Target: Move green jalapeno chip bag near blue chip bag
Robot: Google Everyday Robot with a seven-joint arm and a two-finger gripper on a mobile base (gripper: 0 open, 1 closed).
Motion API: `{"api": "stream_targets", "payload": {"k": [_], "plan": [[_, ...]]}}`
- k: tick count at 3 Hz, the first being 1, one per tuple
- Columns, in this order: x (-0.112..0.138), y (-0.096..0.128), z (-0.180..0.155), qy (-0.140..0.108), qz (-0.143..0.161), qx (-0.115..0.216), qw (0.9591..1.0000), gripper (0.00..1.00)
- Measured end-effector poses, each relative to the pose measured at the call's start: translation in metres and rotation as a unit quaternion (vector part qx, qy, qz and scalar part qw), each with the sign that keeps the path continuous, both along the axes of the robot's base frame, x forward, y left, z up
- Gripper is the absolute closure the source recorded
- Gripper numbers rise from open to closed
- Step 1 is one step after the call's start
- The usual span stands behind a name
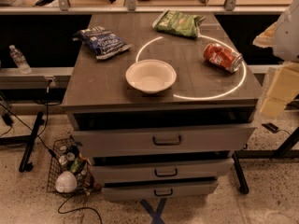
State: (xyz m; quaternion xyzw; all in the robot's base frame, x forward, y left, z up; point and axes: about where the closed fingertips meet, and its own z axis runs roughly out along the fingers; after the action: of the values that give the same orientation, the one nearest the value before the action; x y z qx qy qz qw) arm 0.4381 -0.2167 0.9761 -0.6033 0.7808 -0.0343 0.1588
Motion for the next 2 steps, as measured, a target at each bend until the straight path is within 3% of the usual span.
{"api": "stream_targets", "payload": {"k": [2], "plan": [[0.0106,0.0026,0.0013,-0.005,-0.003,0.016,0.9999,0.00]]}}
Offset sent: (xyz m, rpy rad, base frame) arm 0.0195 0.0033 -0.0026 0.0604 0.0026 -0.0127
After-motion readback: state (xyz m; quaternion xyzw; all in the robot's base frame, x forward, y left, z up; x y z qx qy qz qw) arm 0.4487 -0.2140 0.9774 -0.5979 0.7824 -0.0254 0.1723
